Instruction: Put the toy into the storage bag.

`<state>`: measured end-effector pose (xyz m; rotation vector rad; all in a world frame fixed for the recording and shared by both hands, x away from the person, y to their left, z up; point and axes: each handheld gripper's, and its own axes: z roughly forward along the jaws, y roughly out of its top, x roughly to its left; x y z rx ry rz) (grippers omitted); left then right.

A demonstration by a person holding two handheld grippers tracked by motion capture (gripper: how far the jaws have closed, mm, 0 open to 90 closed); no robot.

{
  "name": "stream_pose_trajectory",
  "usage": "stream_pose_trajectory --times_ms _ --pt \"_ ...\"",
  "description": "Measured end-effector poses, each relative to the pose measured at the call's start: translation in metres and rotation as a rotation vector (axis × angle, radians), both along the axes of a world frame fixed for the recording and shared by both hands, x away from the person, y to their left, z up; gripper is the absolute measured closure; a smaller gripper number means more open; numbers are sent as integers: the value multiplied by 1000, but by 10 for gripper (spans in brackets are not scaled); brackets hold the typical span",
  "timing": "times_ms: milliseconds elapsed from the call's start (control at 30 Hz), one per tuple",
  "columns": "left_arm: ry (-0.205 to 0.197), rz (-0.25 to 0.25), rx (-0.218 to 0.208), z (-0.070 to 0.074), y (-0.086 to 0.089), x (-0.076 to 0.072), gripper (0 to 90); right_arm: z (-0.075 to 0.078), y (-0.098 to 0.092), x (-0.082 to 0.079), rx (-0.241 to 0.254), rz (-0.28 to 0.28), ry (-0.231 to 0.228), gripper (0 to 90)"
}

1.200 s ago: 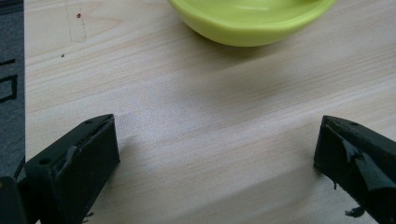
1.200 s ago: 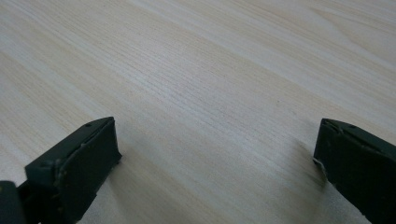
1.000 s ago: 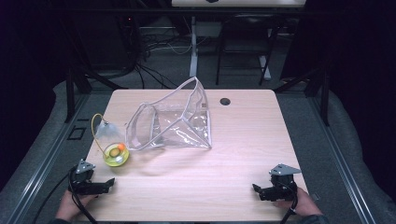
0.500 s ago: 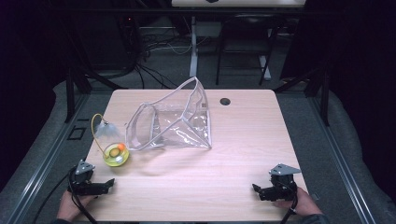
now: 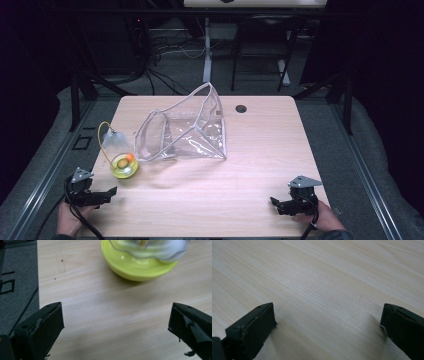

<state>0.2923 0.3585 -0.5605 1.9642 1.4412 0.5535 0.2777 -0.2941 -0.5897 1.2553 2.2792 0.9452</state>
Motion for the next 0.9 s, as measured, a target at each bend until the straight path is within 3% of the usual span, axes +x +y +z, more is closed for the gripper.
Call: stream_pose_trajectory --times_ms 233,367,400,900 --pt "-59 6 -8 21 -5 -4 0 0 0 0 0 2 1 0" --pt "-97 0 -32 33 -10 -5 0 0 0 0 1 2 1 0" --pt "-125 -3 -52 38 -13 -4 0 0 0 0 1 2 1 0" --pt "-208 19 -84 64 -18 13 44 0 0 0 1 2 1 0"
